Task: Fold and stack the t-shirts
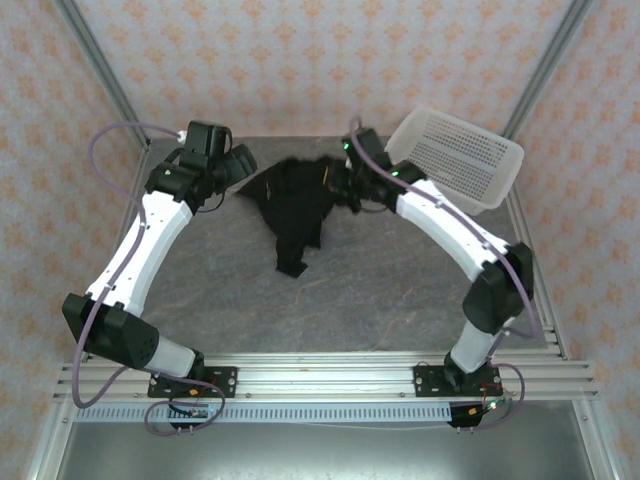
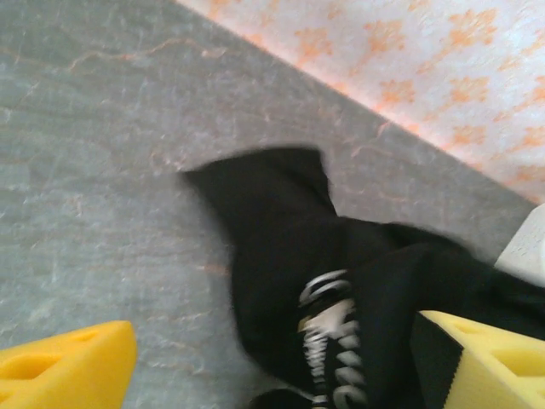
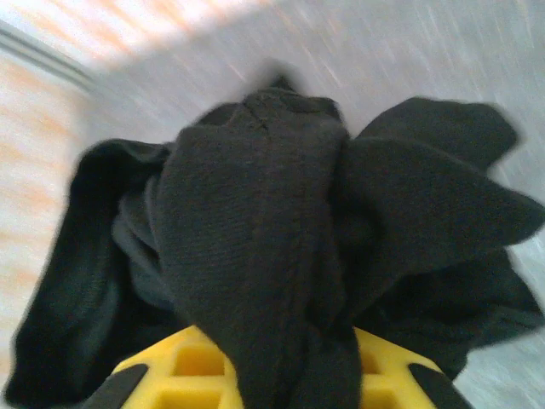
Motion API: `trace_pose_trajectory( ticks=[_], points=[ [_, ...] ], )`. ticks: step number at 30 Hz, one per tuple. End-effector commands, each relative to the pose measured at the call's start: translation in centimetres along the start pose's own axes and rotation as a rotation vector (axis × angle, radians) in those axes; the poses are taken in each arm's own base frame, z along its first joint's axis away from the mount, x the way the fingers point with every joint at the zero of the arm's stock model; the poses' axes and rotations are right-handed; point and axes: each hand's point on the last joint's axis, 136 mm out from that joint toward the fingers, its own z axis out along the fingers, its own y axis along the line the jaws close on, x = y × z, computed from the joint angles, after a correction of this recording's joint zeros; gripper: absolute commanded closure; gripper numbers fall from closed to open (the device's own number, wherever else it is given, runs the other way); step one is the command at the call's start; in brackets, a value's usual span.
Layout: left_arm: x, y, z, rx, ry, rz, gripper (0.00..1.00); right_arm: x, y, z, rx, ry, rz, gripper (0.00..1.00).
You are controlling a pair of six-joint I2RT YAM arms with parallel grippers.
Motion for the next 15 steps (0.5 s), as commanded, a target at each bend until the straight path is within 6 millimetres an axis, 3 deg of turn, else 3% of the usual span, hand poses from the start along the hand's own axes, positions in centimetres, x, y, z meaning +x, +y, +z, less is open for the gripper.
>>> trace_pose_trajectory(
  ticks=[1,4,6,11,15],
  points=[
    [4.1,2.4,0.8,-0.057,0.140,0.011,0.16,3.3,-2.4,1.6,0.062,0.139,0.038,0.65],
    [7.9,3.0,1.7,-0.025,0.261,0.019,0.20,5.9,-4.7,1.3,0.144,0.232,0.017,0.45],
    [10.7,3.1,2.1,-0.010,0.332,0.033,0.21,6.3,-6.6,0.4,0.197,0.217,0.019,0.37],
    [17.5,2.3,3.4,0.006,0.485,0.072,0.21,7.1,-11.2,-0.5,0.254,0.207,0.128,0.35],
    [20.3,-0.1,5.3,0.036,0.525,0.052,0.20,8.0,-13.5,0.0,0.259,0.227,0.217,0.35]
  ],
)
